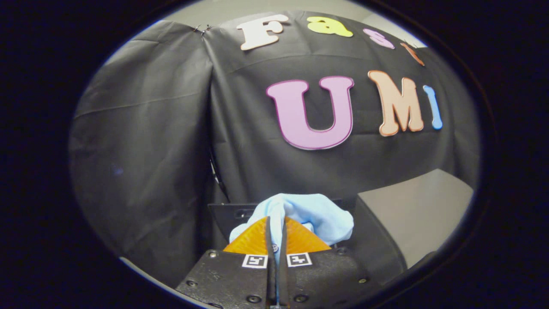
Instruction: Put the clothes into the washing machine and then close the washing machine lid.
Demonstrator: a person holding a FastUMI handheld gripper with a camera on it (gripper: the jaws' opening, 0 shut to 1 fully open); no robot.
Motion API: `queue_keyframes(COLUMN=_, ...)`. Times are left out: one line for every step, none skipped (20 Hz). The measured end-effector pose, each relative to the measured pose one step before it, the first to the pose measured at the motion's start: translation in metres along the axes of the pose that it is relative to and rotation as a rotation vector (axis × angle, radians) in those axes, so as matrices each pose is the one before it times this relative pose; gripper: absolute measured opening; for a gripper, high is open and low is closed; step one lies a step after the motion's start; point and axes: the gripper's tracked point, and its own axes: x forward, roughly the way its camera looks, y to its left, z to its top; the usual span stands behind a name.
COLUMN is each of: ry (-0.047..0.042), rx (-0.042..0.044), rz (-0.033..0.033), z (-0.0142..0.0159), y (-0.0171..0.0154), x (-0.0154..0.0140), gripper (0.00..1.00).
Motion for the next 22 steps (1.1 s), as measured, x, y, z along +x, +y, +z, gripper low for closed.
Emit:
queue_keyframes(ry=0.01771, rx=0.01948, rz=0.00946, z=-0.01131, y=0.00325, x=0.00789, gripper=0.02)
queue_keyframes(ry=0.01736, rx=0.01961, rz=0.00029, z=-0.01332, y=0.00146, x=0.00734, gripper=0.02)
queue_keyframes(ry=0.01896, rx=0.00687, rz=-0.00311, z=-0.01249, y=-0.00035, x=0.00722, gripper=0.02)
queue_keyframes(ry=0.01505, rx=0.00200, rz=-0.00461, z=-0.01190, y=0.00140, x=0.00697, gripper=0.02)
queue_keyframes(ry=0.01711, rx=0.00088, rz=-0.00402, z=-0.01103, y=-0.00215, x=0.00756, gripper=0.02)
queue_keyframes(ry=0.01461, rx=0.00542, rz=-0.00096, z=-0.00965, y=-0.00071, x=0.00839, gripper=0.02)
queue_keyframes(ry=0.01957, rx=-0.00112, rz=-0.00040, z=-0.01334, y=-0.00012, x=0.00899, gripper=0.02)
queue_keyframes(ry=0.02010, rx=0.00000, rz=-0.00254, z=-0.01398, y=-0.00194, x=0.00657, gripper=0.02)
queue_keyframes(ry=0.02137, rx=0.00199, rz=-0.00240, z=-0.01112, y=-0.00199, x=0.00658, gripper=0.03)
queue_keyframes(ry=0.01542, rx=0.00863, rz=-0.00266, z=-0.01048, y=-0.00173, x=0.00587, gripper=0.02)
queue_keyframes(ry=0.01395, rx=0.00693, rz=-0.00025, z=-0.00843, y=-0.00117, x=0.00517, gripper=0.03)
queue_keyframes(ry=0.00973, rx=0.00229, rz=-0.00266, z=-0.00872, y=-0.00127, x=0.00556, gripper=0.02)
queue_keyframes(ry=0.01535, rx=-0.00714, rz=-0.00130, z=-0.00924, y=-0.00168, x=0.00629, gripper=0.02)
queue_keyframes(ry=0.01693, rx=-0.01343, rz=0.00039, z=-0.00947, y=0.00018, x=0.00571, gripper=0.02)
queue_keyframes(ry=0.02093, rx=-0.01337, rz=-0.00185, z=-0.00901, y=-0.00044, x=0.00557, gripper=0.02)
queue_keyframes(ry=0.01900, rx=-0.01282, rz=0.00097, z=-0.00893, y=0.00049, x=0.00597, gripper=0.02)
queue_keyframes(ry=0.01381, rx=-0.01245, rz=-0.00112, z=-0.00710, y=-0.00071, x=0.00576, gripper=0.02)
queue_keyframes(ry=0.01258, rx=-0.00825, rz=0.00141, z=-0.00775, y=0.00053, x=0.00515, gripper=0.02)
queue_keyframes(ry=0.02772, rx=-0.01019, rz=0.00310, z=-0.00886, y=0.00093, x=0.00545, gripper=0.02)
queue_keyframes(ry=0.02840, rx=-0.01019, rz=0.00561, z=-0.00937, y=0.00117, x=0.00457, gripper=0.02)
queue_keyframes(ry=0.03357, rx=-0.01152, rz=0.00254, z=-0.01049, y=0.00131, x=0.00114, gripper=0.03)
queue_keyframes(ry=0.02385, rx=-0.01267, rz=-0.00356, z=-0.00893, y=0.00199, x=0.00399, gripper=0.03)
